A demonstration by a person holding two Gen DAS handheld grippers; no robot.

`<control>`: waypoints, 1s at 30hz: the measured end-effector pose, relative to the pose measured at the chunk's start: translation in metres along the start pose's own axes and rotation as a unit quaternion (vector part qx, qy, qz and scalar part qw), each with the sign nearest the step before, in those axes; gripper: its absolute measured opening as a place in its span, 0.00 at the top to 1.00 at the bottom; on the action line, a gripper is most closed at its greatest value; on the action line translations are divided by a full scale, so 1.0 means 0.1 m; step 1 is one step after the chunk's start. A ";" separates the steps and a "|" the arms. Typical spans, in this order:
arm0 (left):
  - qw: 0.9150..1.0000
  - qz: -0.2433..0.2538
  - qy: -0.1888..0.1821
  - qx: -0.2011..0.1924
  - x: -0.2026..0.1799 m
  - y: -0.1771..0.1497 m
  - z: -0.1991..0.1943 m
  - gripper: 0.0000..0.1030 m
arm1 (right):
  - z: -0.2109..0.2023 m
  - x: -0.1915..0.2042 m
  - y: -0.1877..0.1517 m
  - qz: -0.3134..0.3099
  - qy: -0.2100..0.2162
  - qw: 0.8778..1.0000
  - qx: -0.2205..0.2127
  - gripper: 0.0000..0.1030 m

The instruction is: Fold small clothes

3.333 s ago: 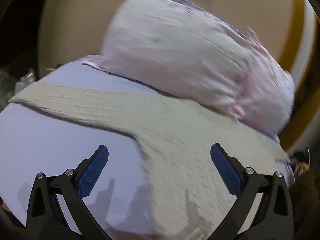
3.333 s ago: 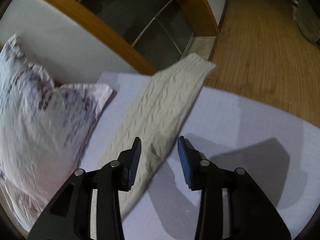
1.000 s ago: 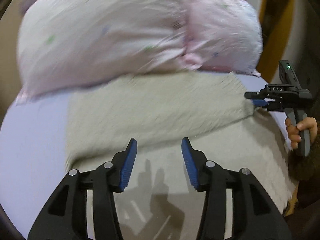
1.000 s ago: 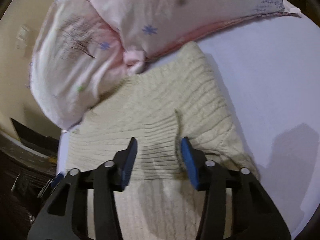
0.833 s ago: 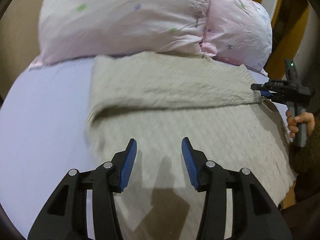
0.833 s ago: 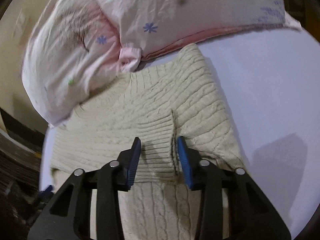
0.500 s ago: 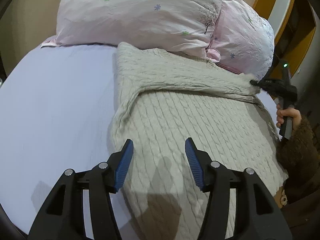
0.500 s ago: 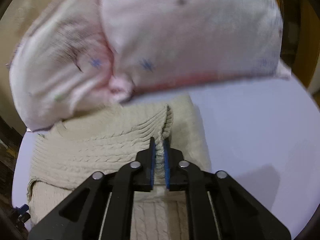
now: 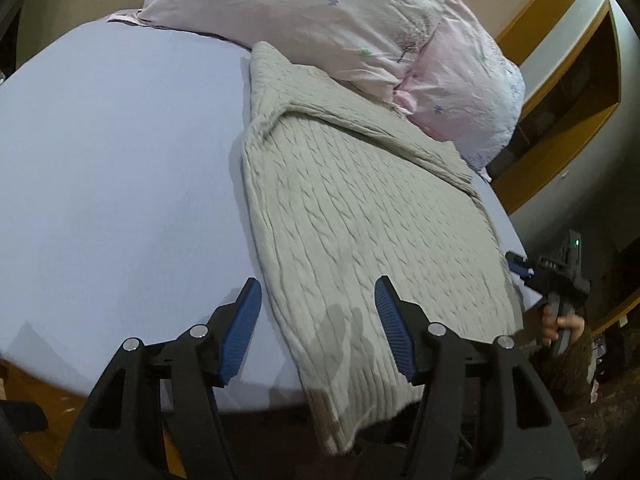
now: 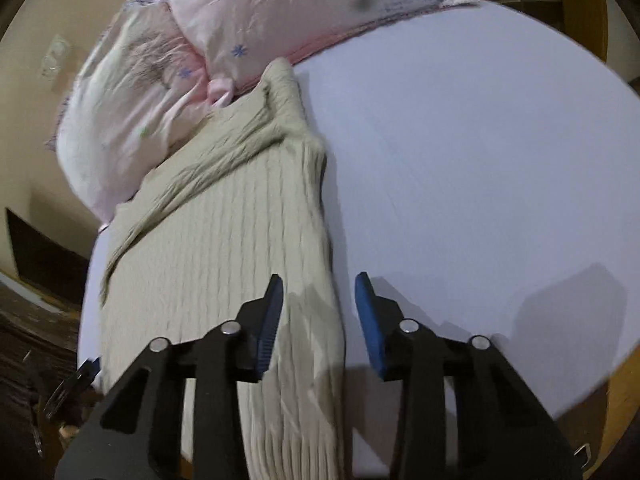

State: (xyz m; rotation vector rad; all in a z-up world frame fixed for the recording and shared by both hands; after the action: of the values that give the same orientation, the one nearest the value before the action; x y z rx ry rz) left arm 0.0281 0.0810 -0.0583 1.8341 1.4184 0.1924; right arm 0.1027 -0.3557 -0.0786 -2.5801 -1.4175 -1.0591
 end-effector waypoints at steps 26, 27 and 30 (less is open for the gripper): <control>0.996 0.024 -0.061 -0.068 -0.21 0.66 -0.26 0.93 | -0.51 0.94 0.14 0.049 0.321 0.945 0.041 0.93; 0.995 0.013 -0.054 -0.083 -0.07 0.88 -0.21 0.93 | -0.49 1.01 0.30 0.049 0.324 0.944 0.029 0.93; 0.992 -0.051 -0.039 -0.112 0.39 1.42 0.04 0.93 | -0.19 1.17 0.87 0.080 0.326 0.942 0.004 0.93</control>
State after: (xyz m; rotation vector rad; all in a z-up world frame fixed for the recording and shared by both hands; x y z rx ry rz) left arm 0.1513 0.1040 0.0195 1.5663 1.3732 0.2172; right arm 0.2004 -0.3262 0.0275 -1.9801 -1.0153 -1.6503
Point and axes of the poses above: each gripper's, at about its wrist camera, not at the fingertips, and z roughly the way its jaws point, x to its left, y to its top, the point moved 10 cm from there along z, roughly the way its jaws point, and after that the axes turned 14 degrees about z, right-handed, at the moved point
